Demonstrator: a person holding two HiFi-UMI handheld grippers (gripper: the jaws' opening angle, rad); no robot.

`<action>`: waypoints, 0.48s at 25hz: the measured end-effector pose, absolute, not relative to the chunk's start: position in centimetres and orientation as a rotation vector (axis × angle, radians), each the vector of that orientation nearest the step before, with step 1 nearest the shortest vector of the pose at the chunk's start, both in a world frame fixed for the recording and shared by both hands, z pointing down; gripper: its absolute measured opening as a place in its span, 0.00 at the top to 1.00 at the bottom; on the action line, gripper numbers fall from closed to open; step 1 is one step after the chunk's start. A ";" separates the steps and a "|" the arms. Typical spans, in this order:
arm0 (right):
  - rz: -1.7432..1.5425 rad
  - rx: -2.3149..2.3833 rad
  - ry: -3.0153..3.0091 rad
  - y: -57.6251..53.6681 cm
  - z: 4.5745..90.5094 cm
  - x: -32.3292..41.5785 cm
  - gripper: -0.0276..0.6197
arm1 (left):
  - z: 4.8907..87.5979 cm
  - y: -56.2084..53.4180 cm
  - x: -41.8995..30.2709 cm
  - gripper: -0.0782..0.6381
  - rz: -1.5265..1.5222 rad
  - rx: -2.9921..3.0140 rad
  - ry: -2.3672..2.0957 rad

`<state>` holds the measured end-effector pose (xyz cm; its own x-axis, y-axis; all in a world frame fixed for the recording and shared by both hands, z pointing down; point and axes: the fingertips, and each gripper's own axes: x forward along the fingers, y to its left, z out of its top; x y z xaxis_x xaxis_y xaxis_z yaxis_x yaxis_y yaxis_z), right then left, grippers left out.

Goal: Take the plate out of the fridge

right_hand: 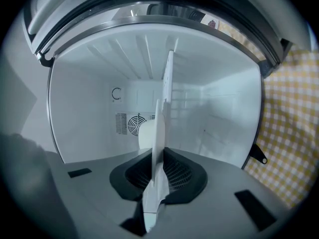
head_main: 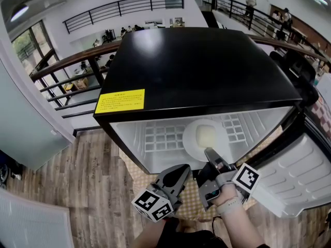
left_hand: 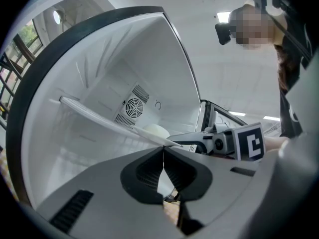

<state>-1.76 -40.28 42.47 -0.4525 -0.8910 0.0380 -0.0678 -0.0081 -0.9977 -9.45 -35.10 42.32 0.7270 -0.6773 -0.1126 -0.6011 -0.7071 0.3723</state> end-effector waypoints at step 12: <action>-1.530 -1.012 1.572 -41.3 42.7 -1.9 0.87 | 42.8 -35.1 -9.9 0.88 -0.342 2.608 -1.004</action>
